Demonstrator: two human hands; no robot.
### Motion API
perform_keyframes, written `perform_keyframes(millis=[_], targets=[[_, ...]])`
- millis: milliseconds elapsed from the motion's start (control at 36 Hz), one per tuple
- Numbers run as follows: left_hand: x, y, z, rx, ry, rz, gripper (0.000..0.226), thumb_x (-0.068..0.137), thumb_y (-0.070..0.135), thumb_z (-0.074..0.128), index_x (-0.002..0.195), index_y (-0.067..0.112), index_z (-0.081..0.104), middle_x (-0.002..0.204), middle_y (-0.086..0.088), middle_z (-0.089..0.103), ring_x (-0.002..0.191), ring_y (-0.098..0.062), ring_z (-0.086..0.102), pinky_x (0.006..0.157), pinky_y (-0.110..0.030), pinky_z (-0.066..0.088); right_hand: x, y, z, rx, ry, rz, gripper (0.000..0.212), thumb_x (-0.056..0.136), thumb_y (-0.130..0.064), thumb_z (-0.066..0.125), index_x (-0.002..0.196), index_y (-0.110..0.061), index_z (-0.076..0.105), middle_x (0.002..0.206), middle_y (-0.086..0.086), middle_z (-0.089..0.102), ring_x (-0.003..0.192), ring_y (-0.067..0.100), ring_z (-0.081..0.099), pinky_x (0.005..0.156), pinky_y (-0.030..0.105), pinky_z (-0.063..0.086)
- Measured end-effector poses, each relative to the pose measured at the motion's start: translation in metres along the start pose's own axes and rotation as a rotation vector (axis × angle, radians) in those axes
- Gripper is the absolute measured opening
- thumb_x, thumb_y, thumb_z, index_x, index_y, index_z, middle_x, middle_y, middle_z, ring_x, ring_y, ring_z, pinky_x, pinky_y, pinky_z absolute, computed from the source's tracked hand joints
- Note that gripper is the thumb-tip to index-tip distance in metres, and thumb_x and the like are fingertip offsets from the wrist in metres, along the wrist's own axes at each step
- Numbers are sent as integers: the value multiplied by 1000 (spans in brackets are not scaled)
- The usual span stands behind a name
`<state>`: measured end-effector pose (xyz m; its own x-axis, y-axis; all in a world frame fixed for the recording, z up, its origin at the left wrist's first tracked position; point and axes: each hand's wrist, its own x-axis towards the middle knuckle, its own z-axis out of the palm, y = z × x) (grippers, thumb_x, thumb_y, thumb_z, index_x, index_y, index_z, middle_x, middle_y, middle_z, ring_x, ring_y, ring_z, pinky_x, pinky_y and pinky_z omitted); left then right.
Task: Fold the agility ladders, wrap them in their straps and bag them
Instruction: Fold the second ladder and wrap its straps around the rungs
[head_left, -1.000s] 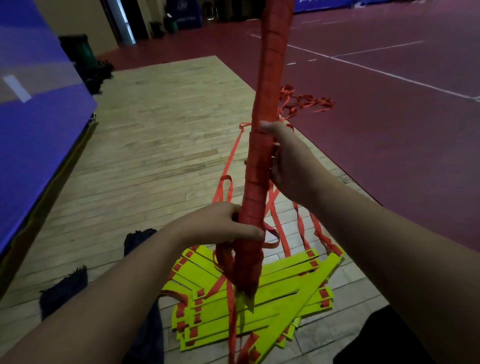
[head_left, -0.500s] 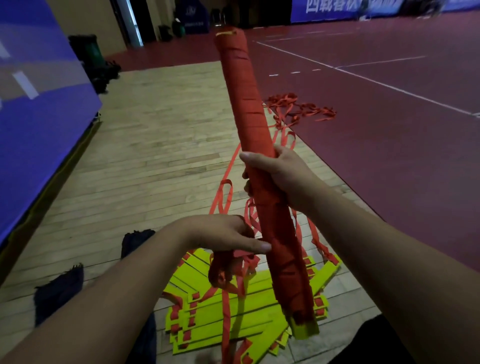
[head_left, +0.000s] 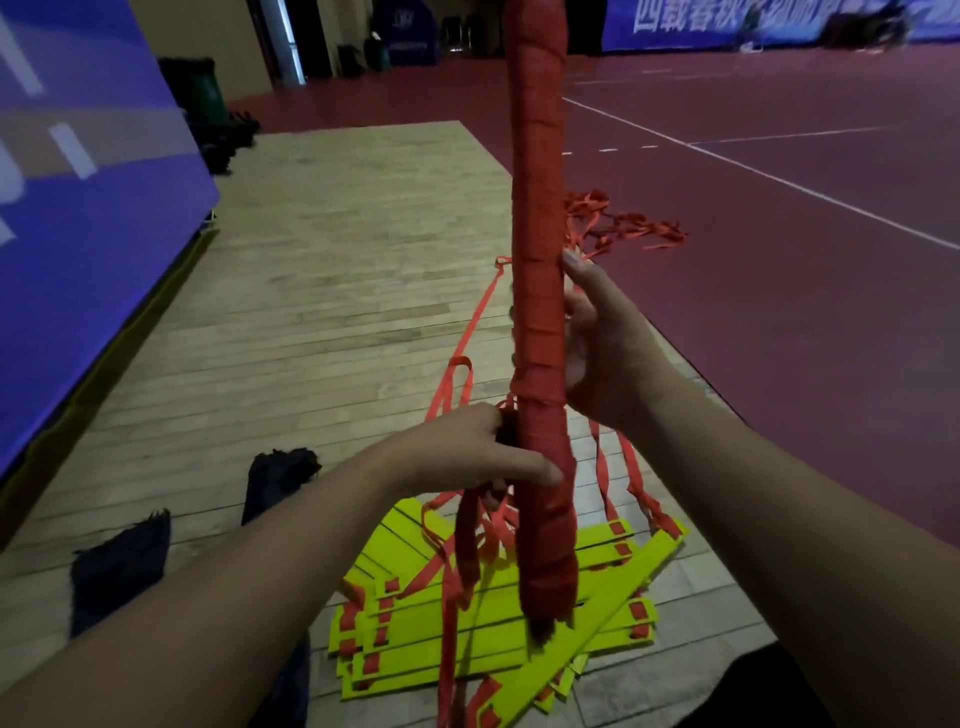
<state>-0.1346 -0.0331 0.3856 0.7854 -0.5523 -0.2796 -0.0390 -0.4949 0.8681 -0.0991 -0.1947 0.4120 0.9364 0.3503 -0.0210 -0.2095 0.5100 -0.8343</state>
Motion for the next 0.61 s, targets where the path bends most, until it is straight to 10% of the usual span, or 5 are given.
perform_keyframes(millis=[361, 611], targets=[[0, -9, -13, -13, -182, -215, 37, 84, 34, 77, 106, 5, 69, 94, -21, 73, 87, -40, 70, 80, -40, 58, -1, 7, 3, -127, 80, 30, 47, 79, -32, 74, 116, -6, 59, 90, 13, 69, 81, 28, 71, 75, 36, 61], [6, -12, 12, 512, 146, -111, 46, 79, 67, 68, 93, 23, 67, 74, 0, 72, 57, -13, 67, 60, -31, 56, 4, 13, -8, -206, 401, -49, 30, 88, -18, 75, 109, -6, 57, 86, 14, 58, 69, 26, 65, 64, 35, 57]])
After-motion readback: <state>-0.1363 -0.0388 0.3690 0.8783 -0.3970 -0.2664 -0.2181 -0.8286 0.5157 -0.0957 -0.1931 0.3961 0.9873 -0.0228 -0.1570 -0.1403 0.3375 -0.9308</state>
